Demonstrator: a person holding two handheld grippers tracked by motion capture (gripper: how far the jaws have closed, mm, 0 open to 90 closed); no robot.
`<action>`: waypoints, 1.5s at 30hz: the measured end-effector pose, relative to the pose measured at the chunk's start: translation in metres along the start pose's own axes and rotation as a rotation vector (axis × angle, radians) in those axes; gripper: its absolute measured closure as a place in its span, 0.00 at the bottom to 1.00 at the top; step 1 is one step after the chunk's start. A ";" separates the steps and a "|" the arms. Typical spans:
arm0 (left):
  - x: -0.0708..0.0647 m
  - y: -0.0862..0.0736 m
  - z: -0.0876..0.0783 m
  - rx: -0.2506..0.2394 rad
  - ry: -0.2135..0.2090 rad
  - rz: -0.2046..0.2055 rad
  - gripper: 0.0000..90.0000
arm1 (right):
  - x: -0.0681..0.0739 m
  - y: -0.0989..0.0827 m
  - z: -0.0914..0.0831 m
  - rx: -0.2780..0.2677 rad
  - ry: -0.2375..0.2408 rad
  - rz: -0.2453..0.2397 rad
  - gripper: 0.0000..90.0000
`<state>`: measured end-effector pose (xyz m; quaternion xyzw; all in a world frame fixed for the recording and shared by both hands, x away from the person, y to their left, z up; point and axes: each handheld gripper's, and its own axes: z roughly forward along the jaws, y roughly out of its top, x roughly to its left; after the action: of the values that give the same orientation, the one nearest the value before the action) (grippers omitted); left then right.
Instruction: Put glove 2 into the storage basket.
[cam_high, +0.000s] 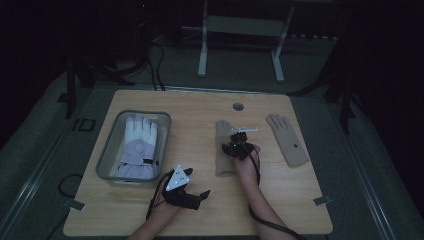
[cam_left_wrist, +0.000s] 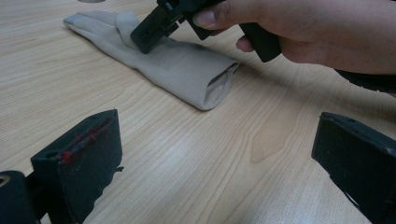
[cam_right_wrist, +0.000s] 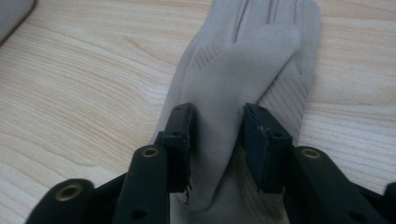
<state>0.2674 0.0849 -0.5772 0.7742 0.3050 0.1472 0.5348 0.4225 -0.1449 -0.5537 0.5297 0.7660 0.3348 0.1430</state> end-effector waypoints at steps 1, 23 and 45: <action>0.000 0.000 0.000 -0.003 -0.001 -0.001 0.02 | 0.000 0.000 0.000 0.001 0.006 -0.003 0.65; 0.000 -0.001 -0.002 -0.015 -0.011 -0.002 0.02 | -0.054 0.019 -0.069 -0.104 0.054 -0.145 0.53; 0.001 -0.001 -0.002 -0.021 -0.017 -0.004 0.02 | -0.182 0.000 -0.103 -0.122 -0.122 -0.160 0.52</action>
<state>0.2665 0.0869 -0.5773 0.7691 0.3003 0.1426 0.5459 0.4360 -0.3475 -0.5027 0.4765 0.7740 0.3356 0.2477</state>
